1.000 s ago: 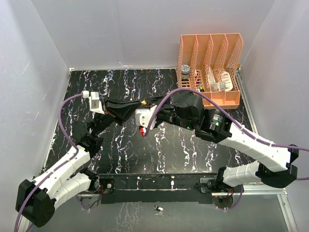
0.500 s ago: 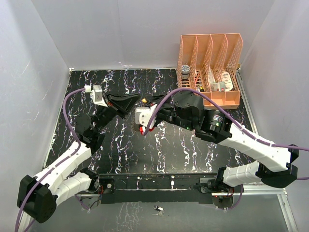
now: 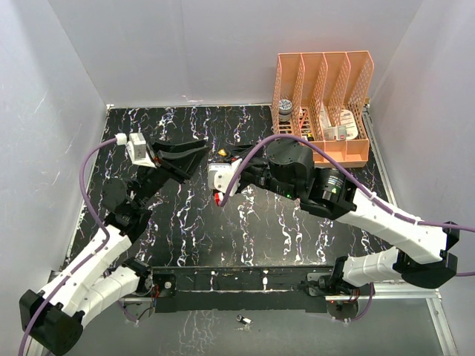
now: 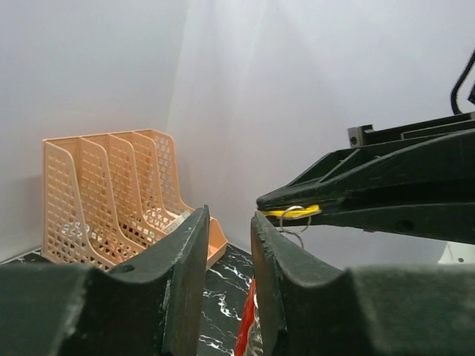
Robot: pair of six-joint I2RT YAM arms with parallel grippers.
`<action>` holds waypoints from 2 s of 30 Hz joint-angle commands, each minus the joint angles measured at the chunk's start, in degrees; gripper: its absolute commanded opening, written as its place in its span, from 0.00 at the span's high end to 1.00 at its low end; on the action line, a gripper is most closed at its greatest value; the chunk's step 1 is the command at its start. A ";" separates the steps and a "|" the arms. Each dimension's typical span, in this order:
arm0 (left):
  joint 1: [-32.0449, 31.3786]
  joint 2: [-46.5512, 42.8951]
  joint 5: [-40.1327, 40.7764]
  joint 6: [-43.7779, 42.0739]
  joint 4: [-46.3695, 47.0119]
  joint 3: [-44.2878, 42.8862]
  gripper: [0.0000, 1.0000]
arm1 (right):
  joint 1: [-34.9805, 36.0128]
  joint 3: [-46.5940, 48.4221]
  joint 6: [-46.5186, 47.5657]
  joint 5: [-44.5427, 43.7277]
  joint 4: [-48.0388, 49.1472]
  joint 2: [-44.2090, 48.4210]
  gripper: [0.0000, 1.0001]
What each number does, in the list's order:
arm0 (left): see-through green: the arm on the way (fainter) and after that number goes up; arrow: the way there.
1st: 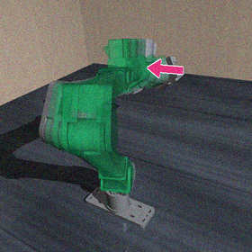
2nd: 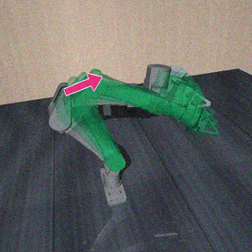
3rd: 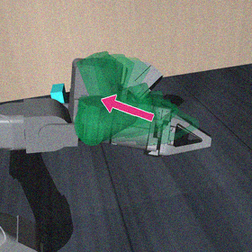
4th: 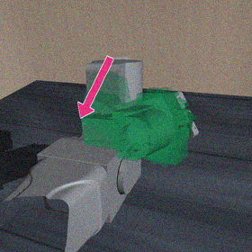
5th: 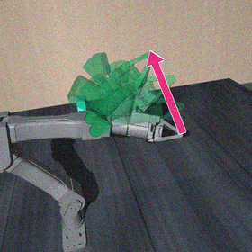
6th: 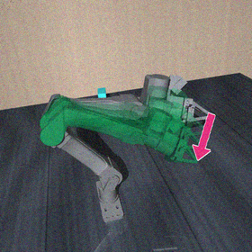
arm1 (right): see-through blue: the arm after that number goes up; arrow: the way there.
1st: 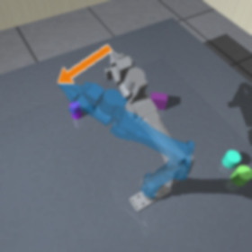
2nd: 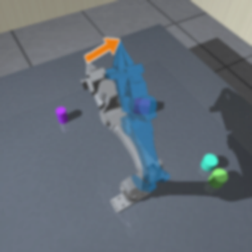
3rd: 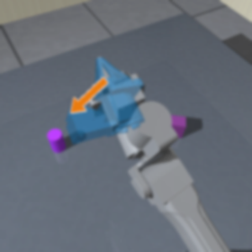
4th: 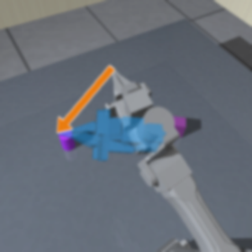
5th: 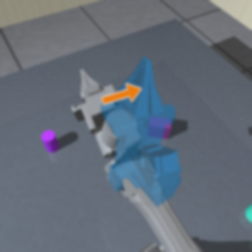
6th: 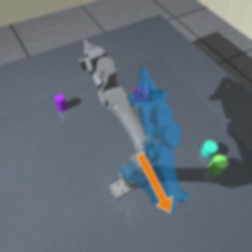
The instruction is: Remove the keys from the keyring
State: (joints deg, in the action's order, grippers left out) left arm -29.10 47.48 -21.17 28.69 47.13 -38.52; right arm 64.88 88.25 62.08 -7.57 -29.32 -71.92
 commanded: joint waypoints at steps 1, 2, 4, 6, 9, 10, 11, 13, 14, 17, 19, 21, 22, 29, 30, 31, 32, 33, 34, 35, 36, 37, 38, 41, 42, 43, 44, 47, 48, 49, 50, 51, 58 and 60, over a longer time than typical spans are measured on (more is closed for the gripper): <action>0.14 0.43 -5.55 -0.13 2.44 -1.95 0.71 | 0.26 -0.35 0.78 -0.09 5.42 1.94 1.00; 0.15 0.90 -6.57 0.03 3.08 -1.97 0.71 | 0.25 -0.36 0.79 -0.02 5.57 1.93 1.00; 0.15 1.58 -9.05 0.15 4.28 -1.98 0.71 | 0.23 -0.36 0.78 0.13 5.49 1.98 1.00; 0.15 2.22 -10.79 0.22 5.13 -2.02 0.71 | 0.27 -0.29 0.72 0.26 5.44 2.00 1.00; 0.10 2.98 -12.59 0.05 5.26 -2.41 0.70 | 0.25 -0.27 0.71 0.70 5.37 2.20 1.00; 0.10 3.15 -12.90 -0.02 5.24 -2.52 0.69 | 0.29 -0.27 0.63 0.86 5.38 2.22 1.00; 0.10 3.21 -13.15 -0.11 5.19 -2.60 0.69 | 0.25 -0.27 0.59 0.92 5.36 2.30 1.00; 0.11 3.44 -13.65 -0.01 5.73 -2.40 0.69 | 0.25 -0.40 0.58 0.94 5.42 2.30 1.00; 0.14 3.50 -13.97 0.11 6.11 -2.39 0.69 | 0.24 -0.44 0.61 0.81 5.56 2.30 1.00; 0.10 3.73 -14.28 0.53 6.59 -2.22 0.69 | 0.25 -0.44 0.63 0.70 5.52 2.15 1.00; 0.13 3.95 -14.07 0.82 6.94 -2.05 0.69 | 0.25 -0.44 0.66 0.78 5.56 2.07 1.00; 0.16 4.41 -13.61 1.43 7.90 -1.83 0.69 | 0.25 -0.44 0.60 0.91 5.51 2.05 1.00; 0.14 4.73 -13.62 1.83 8.68 -1.71 0.69 | 0.27 -0.42 0.65 1.01 5.55 2.00 1.00; 0.10 6.79 -14.11 3.30 10.95 -2.08 0.71 | 0.31 -0.35 0.60 1.24 5.58 2.22 1.00; 0.10 7.06 -14.01 3.33 11.04 -2.10 0.72 | 0.30 -0.29 0.65 1.32 5.64 2.18 1.00; 0.10 7.32 -14.18 3.49 11.21 -2.09 0.73 | 0.31 -0.27 0.64 1.29 5.72 2.22 1.00; 0.10 7.62 -14.36 3.82 11.55 -1.97 0.73 | 0.30 -0.35 0.67 1.33 5.88 2.27 1.00; 0.10 7.95 -14.68 4.27 12.05 -1.95 0.73 | 0.28 -0.36 0.77 1.32 6.00 2.18 1.00; 0.10 8.24 -15.12 4.74 12.70 -1.97 0.73 | 0.26 -0.36 0.88 1.25 6.09 2.22 1.00; 0.10 8.53 -15.61 5.17 13.40 -1.89 0.73 | 0.29 -0.36 0.86 1.22 6.14 2.11 1.00; 0.14 8.80 -15.98 5.65 13.95 -1.91 0.72 | 0.25 -0.36 0.85 1.22 6.18 2.07 1.00; 0.10 8.97 -16.31 5.97 14.34 -1.79 0.71 | 0.25 -0.31 0.99 1.23 6.14 2.05 1.00; 0.14 9.14 -16.54 6.20 14.69 -1.75 0.71 | 0.27 -0.35 0.95 1.23 6.12 1.96 1.00; 0.12 9.35 -17.31 7.05 15.91 -1.74 0.68 | 0.25 -0.27 0.99 1.37 6.30 1.87 1.00; 0.15 9.59 -17.83 7.60 16.85 -1.64 0.68 | 0.29 -0.35 1.00 1.37 6.40 1.84 1.00; 0.15 9.89 -18.31 8.09 17.84 -1.56 0.67 | 0.25 -0.36 1.01 1.40 6.52 1.85 1.00; 0.15 10.21 -19.00 8.72 18.82 -1.53 0.67 | 0.26 -0.43 1.01 1.47 6.65 1.86 1.00; 0.14 11.28 -20.23 10.21 21.44 -1.59 0.66 | 0.27 -0.60 0.95 1.57 6.93 1.85 1.00; 0.10 11.56 -20.43 10.58 21.53 -1.69 0.66 | 0.25 -0.66 1.00 1.59 7.02 1.82 1.00; 0.15 11.81 -20.41 11.02 21.59 -1.91 0.67 | 0.29 -0.75 0.95 1.60 7.12 1.87 1.00; 0.15 11.96 -20.43 11.31 21.58 -2.07 0.68 | 0.25 -0.79 0.94 1.60 7.17 1.91 1.00; 0.10 12.20 -20.22 11.64 21.53 -2.15 0.69 | 0.26 -0.88 0.91 1.60 7.20 1.95 1.00; 0.10 15.14 -20.14 15.32 24.40 -3.10 0.87 | 0.31 -1.62 1.03 1.90 8.51 2.38 1.00; 0.12 15.78 -19.49 16.50 27.45 -2.45 0.92 | 0.32 -1.76 1.03 1.88 8.51 2.43 1.00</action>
State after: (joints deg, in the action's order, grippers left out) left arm -28.77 62.50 -39.75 42.17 67.70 -39.29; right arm 64.86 86.35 62.43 -6.70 -27.73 -71.05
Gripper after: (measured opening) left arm 0.126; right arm 0.034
